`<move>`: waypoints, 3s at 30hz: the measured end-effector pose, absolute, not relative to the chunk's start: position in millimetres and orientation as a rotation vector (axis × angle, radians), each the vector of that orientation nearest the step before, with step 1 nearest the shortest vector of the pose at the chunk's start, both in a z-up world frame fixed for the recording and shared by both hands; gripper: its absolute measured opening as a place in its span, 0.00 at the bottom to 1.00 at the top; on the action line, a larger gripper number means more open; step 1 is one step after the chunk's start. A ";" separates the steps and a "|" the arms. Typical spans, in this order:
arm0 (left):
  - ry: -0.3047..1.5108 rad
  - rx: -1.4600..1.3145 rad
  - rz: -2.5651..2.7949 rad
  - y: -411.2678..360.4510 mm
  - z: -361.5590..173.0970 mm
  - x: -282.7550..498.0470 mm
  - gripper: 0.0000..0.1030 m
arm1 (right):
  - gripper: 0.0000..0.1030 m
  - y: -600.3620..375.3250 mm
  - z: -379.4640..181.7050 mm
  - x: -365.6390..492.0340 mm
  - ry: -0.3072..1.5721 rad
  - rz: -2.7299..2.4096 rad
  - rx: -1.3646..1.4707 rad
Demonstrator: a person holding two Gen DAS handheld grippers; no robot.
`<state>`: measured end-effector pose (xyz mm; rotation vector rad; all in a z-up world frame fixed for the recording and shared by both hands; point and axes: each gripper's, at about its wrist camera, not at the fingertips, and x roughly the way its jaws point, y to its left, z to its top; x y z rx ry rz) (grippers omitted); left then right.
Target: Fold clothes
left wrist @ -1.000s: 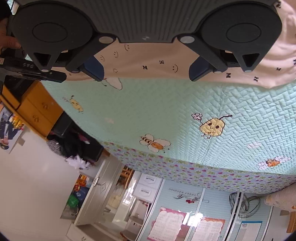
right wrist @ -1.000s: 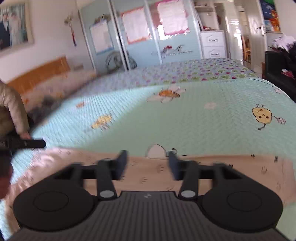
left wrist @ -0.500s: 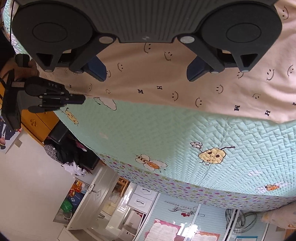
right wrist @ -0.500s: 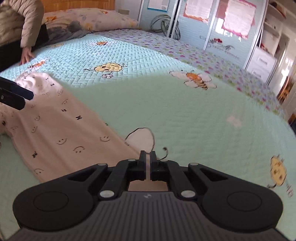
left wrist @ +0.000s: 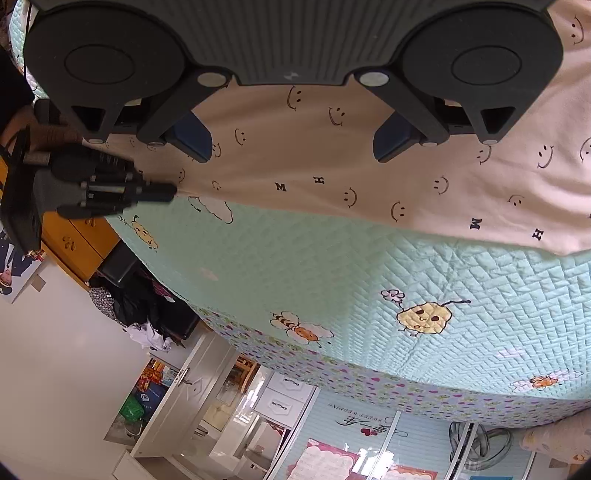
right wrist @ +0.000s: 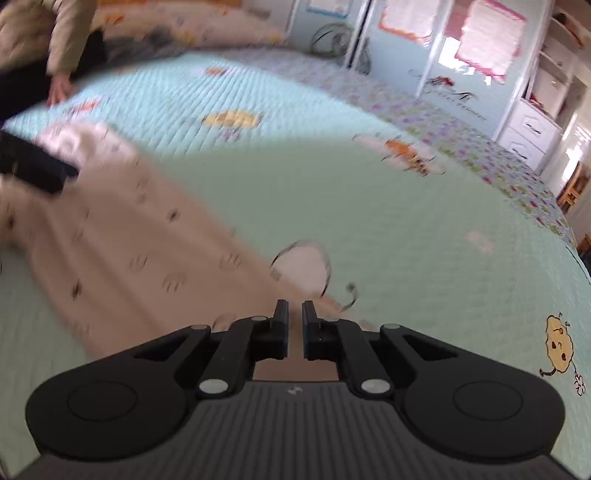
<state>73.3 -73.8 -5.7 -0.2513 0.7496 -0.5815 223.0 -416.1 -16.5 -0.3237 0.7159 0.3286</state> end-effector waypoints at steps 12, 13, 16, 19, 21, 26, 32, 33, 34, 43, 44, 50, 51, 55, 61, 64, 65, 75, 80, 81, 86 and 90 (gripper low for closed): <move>0.760 -0.266 -0.574 -68.4 -9.6 75.5 0.92 | 0.44 -420.4 -39.9 317.2 0.763 0.341 -0.412; 0.761 -0.264 -0.576 -68.7 -10.2 74.7 0.92 | 0.44 -423.0 -38.3 320.5 0.762 0.346 -0.399; 0.766 -0.261 -0.576 -70.1 -11.9 74.5 0.92 | 0.43 -430.8 -34.8 342.4 0.718 0.335 -0.397; 0.774 -0.269 -0.576 -70.7 -13.0 75.1 0.92 | 0.43 -433.9 -41.0 365.2 0.728 0.333 -0.456; 0.774 -0.266 -0.576 -71.0 -13.1 74.6 0.92 | 0.37 -430.7 -50.6 372.7 0.756 0.354 -0.520; 0.781 -0.266 -0.572 -70.9 -14.8 75.1 0.93 | 0.33 -425.7 -62.2 389.2 0.766 0.369 -0.574; 0.787 -0.268 -0.565 -68.9 -17.3 75.7 0.93 | 0.22 -419.2 -68.1 403.7 0.781 0.420 -0.616; 0.789 -0.269 -0.564 -68.8 -17.7 75.9 0.93 | 0.21 -417.8 -69.4 405.4 0.785 0.428 -0.626; 0.790 -0.270 -0.563 -68.7 -18.1 76.0 0.93 | 0.20 -416.4 -70.8 407.2 0.789 0.435 -0.637; 0.789 -0.272 -0.561 -67.2 -17.6 73.9 0.93 | 0.02 -401.8 -72.5 413.7 0.838 0.481 -0.689; 0.789 -0.272 -0.562 -67.2 -17.6 73.5 0.93 | 0.01 -401.6 -72.1 413.5 0.836 0.479 -0.690; 0.792 -0.271 -0.564 -67.5 -17.8 72.1 0.93 | 0.01 -402.4 -69.4 416.3 0.779 0.413 -0.716; 0.792 -0.271 -0.565 -67.5 -17.7 71.9 0.93 | 0.01 -402.6 -69.6 418.6 0.767 0.396 -0.725; 0.795 -0.269 -0.563 -66.4 -17.9 71.1 0.93 | 0.01 -405.7 -68.2 424.6 0.731 0.362 -0.710; 0.793 -0.270 -0.566 -64.8 -16.6 69.1 0.93 | 0.50 -442.8 -58.4 427.4 0.783 0.268 -0.557; 0.790 -0.274 -0.577 -65.5 -14.8 67.2 0.93 | 0.51 -457.5 -55.4 412.1 0.786 0.200 -0.551; 0.789 -0.274 -0.580 -65.8 -14.0 66.3 0.93 | 0.51 -461.6 -55.0 405.7 0.789 0.185 -0.552; 0.792 -0.262 -0.661 -91.9 -3.7 51.7 0.93 | 0.53 -488.9 -53.7 286.8 0.701 -0.046 -0.281; 0.803 -0.275 -0.662 -99.7 4.4 44.2 0.93 | 0.65 -438.4 -49.1 304.9 0.647 0.069 -0.036; 0.801 -0.268 -0.658 -99.0 7.0 42.3 0.93 | 0.66 -430.9 -54.4 315.6 0.666 0.079 0.007; 0.764 -0.268 -0.639 -77.2 20.1 35.1 0.96 | 0.65 -396.1 -81.6 303.0 0.757 0.136 -0.124; 0.779 -0.334 -0.645 -76.0 14.4 40.9 0.95 | 0.64 -408.3 -66.2 269.8 0.748 0.084 -0.097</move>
